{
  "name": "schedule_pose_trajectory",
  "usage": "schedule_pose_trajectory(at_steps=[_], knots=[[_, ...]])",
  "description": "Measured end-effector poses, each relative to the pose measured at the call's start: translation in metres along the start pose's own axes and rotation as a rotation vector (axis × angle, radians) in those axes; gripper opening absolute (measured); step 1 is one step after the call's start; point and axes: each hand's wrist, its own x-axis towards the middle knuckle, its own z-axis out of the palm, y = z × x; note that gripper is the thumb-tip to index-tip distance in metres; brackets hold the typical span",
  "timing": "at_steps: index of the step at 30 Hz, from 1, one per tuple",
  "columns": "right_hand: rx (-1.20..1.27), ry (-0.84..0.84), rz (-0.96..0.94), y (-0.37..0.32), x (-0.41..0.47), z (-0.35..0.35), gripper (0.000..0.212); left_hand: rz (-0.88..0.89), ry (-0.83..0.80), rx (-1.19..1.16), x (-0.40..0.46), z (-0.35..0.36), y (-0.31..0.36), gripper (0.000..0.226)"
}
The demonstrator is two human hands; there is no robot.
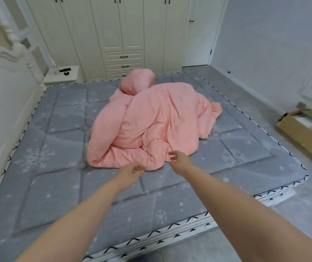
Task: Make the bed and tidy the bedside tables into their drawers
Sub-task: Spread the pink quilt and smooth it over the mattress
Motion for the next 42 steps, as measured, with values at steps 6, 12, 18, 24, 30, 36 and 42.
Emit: schedule_pose_trajectory(at_steps=[6,12,18,24,30,36,42], knots=[[-0.033,0.047,-0.005,-0.018,0.057,-0.023,0.046,0.023,-0.028,0.017,0.097,-0.024,0.012,0.020],[-0.050,0.125,0.024,-0.018,0.097,-0.061,0.049,0.033,-0.126,0.053,0.167,-0.021,0.040,0.020],[-0.048,0.161,0.150,0.009,0.138,-0.095,0.048,0.078,-0.174,0.001,0.210,-0.002,0.076,0.016],[-0.006,0.083,0.172,0.029,0.195,-0.115,0.051,0.082,-0.161,0.019,0.254,0.014,0.095,0.017],[0.003,-0.100,0.200,0.063,0.266,-0.129,0.061,-0.027,-0.152,0.024,0.310,0.051,0.109,0.016],[-0.023,-0.198,0.308,0.123,0.343,-0.141,0.067,-0.155,-0.102,-0.076,0.357,0.118,0.112,0.028],[-0.061,-0.222,0.417,0.176,0.412,-0.133,0.070,-0.391,-0.064,-0.251,0.397,0.179,0.086,0.032]])
